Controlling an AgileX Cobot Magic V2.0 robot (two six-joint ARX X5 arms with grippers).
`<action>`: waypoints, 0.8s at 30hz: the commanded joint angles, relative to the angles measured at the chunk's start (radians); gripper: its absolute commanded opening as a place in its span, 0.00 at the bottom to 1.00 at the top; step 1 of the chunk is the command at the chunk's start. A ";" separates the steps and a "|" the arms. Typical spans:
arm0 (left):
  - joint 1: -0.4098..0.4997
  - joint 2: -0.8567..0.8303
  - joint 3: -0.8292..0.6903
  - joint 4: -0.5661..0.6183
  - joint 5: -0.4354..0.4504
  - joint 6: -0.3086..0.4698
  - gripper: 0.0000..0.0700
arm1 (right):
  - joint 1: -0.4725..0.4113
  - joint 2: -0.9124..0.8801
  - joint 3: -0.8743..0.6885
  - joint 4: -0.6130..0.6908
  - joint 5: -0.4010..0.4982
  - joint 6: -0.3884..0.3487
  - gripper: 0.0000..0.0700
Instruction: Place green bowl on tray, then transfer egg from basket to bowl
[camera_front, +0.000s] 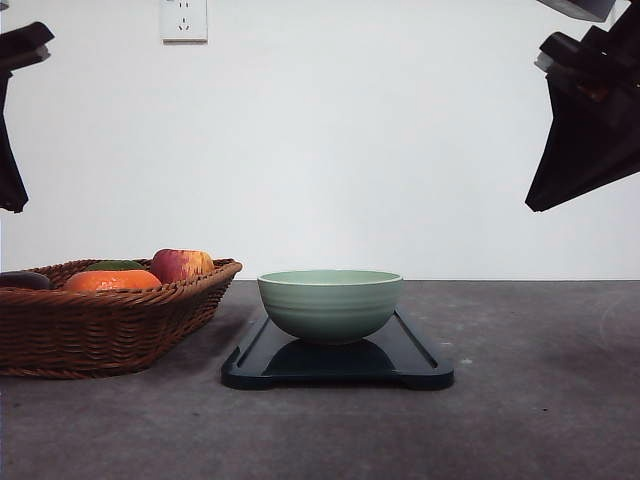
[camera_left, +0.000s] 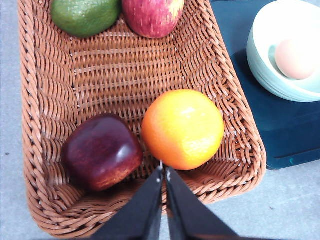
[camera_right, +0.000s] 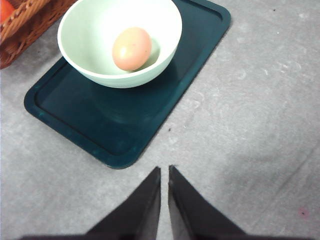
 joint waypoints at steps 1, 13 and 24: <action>-0.003 0.005 0.006 0.005 0.001 -0.006 0.00 | 0.005 0.008 0.005 0.011 -0.002 0.002 0.02; 0.079 -0.064 -0.072 0.116 0.000 0.043 0.00 | 0.005 0.008 0.005 0.011 -0.002 0.002 0.02; 0.259 -0.535 -0.467 0.369 -0.001 0.047 0.00 | 0.005 0.008 0.005 0.011 -0.002 0.002 0.02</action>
